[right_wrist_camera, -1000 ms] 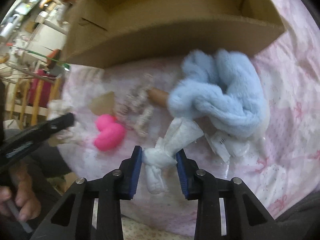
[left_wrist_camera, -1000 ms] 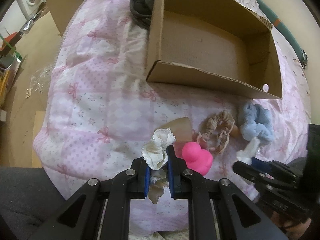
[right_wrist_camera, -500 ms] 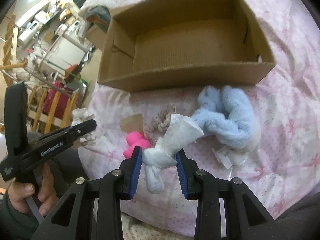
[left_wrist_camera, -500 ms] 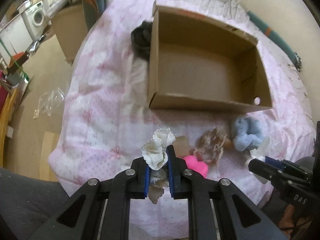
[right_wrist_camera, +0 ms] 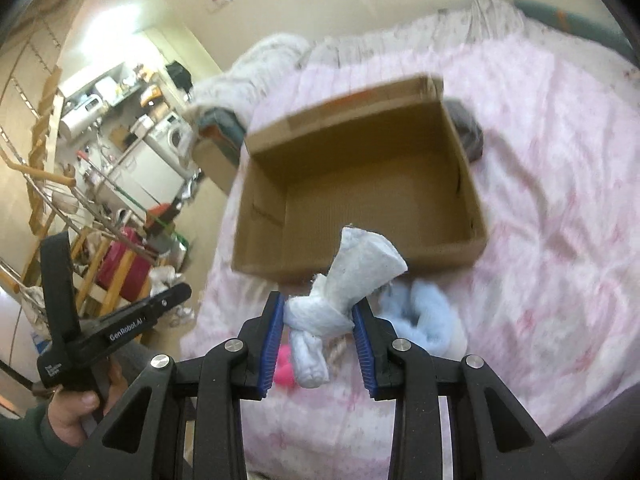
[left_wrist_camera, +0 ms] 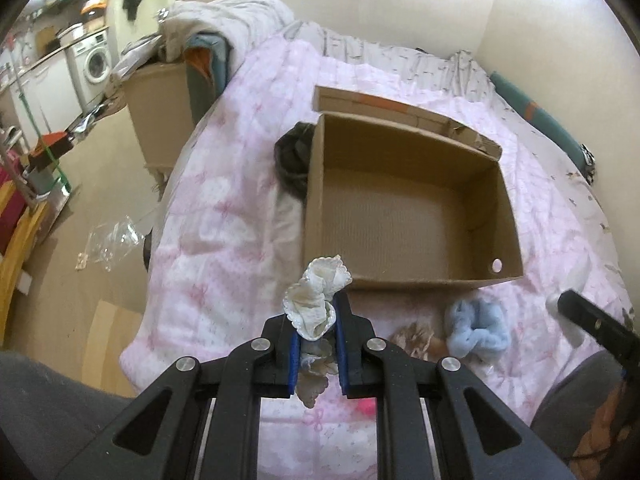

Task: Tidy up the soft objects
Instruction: 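Carry both items over the box and open both tools to drop them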

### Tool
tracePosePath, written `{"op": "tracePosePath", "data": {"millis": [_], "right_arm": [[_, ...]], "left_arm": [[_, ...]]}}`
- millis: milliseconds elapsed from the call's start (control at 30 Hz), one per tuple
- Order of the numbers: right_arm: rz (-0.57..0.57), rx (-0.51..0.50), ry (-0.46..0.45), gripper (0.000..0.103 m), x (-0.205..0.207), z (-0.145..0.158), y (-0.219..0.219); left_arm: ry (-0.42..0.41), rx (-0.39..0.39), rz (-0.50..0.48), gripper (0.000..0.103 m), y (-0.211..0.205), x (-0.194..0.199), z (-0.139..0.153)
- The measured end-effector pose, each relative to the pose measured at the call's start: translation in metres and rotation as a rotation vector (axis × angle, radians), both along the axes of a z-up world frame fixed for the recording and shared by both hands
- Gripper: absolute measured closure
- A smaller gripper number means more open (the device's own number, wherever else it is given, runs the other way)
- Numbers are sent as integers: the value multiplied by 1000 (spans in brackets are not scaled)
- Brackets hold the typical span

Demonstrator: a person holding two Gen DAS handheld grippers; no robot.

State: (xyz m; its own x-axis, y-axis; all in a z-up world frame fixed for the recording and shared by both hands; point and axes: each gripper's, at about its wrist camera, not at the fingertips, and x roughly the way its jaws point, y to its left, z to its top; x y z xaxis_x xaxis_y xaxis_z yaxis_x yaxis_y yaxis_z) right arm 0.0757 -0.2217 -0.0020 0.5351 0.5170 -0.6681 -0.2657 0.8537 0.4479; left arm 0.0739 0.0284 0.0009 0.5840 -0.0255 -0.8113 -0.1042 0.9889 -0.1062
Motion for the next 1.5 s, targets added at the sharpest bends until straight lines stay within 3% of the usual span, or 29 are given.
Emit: {"op": "tracePosePath", "data": {"millis": [167, 300, 467, 633, 1000, 1500], "right_arm": [[10, -55, -47, 67, 18, 8, 1], [1, -66, -55, 67, 39, 6, -8], [-22, -77, -54, 67, 71, -4, -14], [-35, -81, -24, 67, 96, -22, -11], [-40, -174, 83, 67, 110, -59, 2], [-37, -240, 91, 67, 111, -68, 11]], "left_arm": [[-80, 29, -11, 90, -2, 17, 21], [-88, 58, -45, 90, -8, 45, 21], [-37, 8, -107, 90, -17, 78, 0], [-17, 36, -140, 90, -34, 99, -30], [18, 39, -157, 89, -50, 106, -63], [15, 39, -142, 89, -49, 102, -59]]}}
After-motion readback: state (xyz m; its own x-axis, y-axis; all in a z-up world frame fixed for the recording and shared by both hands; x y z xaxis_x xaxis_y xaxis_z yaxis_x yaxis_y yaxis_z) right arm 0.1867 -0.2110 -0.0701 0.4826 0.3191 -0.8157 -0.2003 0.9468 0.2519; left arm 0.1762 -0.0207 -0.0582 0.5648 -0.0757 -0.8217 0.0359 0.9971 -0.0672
